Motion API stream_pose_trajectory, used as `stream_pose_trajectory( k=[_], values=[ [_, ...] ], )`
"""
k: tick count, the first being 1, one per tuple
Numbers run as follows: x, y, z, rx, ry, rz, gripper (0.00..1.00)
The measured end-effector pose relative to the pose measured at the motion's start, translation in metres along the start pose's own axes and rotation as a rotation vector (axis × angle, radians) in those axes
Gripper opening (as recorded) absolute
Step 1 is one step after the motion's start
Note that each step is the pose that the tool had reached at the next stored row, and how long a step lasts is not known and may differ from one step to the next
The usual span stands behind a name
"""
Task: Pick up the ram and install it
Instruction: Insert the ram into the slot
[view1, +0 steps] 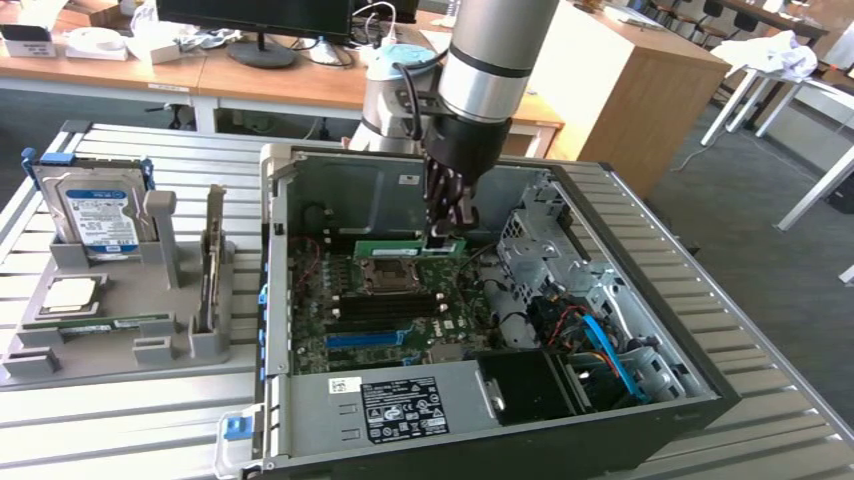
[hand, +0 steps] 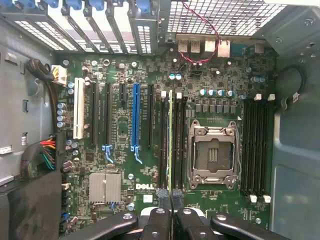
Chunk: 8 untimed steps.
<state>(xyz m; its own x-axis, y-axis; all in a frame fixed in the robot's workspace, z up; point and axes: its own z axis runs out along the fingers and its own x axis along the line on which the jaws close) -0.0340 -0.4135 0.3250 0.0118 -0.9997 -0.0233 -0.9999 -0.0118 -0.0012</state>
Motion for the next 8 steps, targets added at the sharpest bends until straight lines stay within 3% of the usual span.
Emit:
stream_pose_trajectory(
  k=[8],
  values=[
    [0.0003, 0.0000, 0.0066, 0.0000, -0.0065, 0.000, 0.12]
  ],
)
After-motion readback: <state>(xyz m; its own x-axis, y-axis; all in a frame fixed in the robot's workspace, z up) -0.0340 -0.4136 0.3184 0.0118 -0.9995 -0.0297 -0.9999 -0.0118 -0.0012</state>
